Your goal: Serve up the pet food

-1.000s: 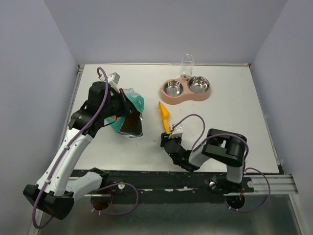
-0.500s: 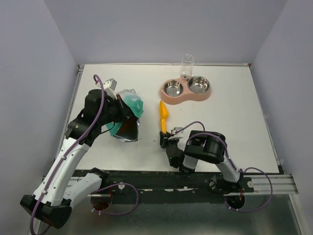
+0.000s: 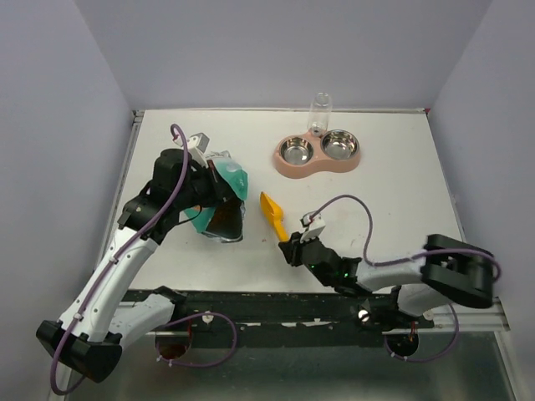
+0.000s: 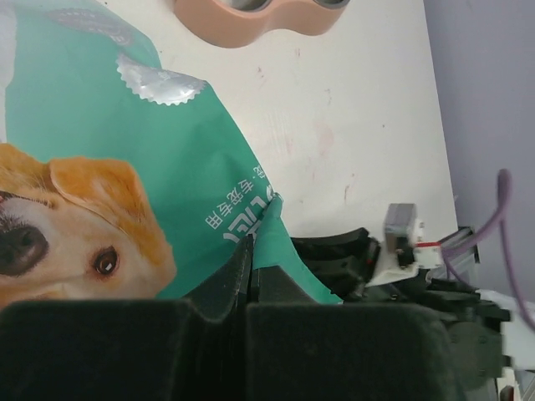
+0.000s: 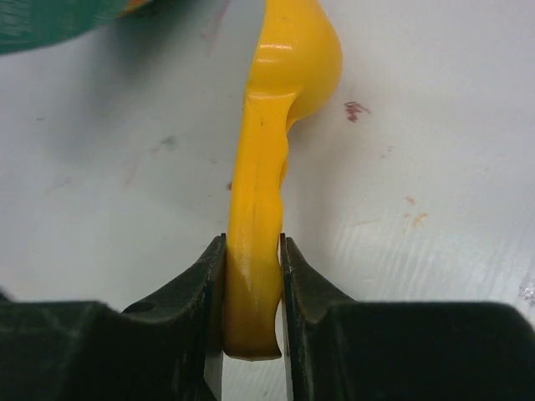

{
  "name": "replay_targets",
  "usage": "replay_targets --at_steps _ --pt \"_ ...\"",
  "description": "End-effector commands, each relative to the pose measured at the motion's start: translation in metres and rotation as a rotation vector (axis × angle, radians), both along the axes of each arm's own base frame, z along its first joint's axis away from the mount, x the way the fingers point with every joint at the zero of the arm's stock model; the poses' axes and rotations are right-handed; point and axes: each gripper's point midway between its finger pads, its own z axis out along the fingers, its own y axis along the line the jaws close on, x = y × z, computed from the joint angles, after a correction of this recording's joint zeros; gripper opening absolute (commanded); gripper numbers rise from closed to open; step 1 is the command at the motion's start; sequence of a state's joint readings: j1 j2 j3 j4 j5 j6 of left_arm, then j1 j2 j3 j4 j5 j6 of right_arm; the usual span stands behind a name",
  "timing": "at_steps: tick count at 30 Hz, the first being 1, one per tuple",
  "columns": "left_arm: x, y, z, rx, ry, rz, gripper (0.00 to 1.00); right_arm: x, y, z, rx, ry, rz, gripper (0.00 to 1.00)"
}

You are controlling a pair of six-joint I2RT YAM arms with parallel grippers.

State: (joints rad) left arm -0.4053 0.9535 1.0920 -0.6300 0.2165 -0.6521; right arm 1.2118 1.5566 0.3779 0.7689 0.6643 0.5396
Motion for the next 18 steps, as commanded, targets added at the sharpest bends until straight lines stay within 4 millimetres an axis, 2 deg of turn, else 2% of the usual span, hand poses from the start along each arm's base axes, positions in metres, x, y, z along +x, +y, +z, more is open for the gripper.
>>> replay_targets --at_steps 1,5,9,10,11,16,18 --pt "0.009 -0.01 0.011 0.04 -0.047 -0.021 0.0 -0.068 -0.009 0.012 -0.002 0.321 0.21 0.01" --pt "0.018 -0.012 0.02 0.1 -0.057 -0.031 0.0 -0.102 -0.018 0.083 0.108 0.477 0.289 0.01" --pt "0.031 -0.019 0.026 0.129 -0.067 -0.055 0.0 -0.127 -0.041 0.142 0.135 0.614 0.276 0.01" --pt "0.034 -0.021 0.025 0.133 -0.056 -0.057 0.0 -0.129 -0.045 0.164 0.17 0.623 0.262 0.01" --pt "0.037 -0.023 0.027 0.136 -0.057 -0.058 0.0 -0.132 -0.051 0.176 0.181 0.641 0.243 0.01" --pt "0.057 -0.025 0.037 0.177 -0.062 -0.045 0.0 -0.136 -0.084 0.212 0.108 0.692 0.134 0.01" --pt "0.062 -0.027 0.039 0.187 -0.057 -0.046 0.0 -0.139 -0.087 0.236 0.11 0.682 0.161 0.01"
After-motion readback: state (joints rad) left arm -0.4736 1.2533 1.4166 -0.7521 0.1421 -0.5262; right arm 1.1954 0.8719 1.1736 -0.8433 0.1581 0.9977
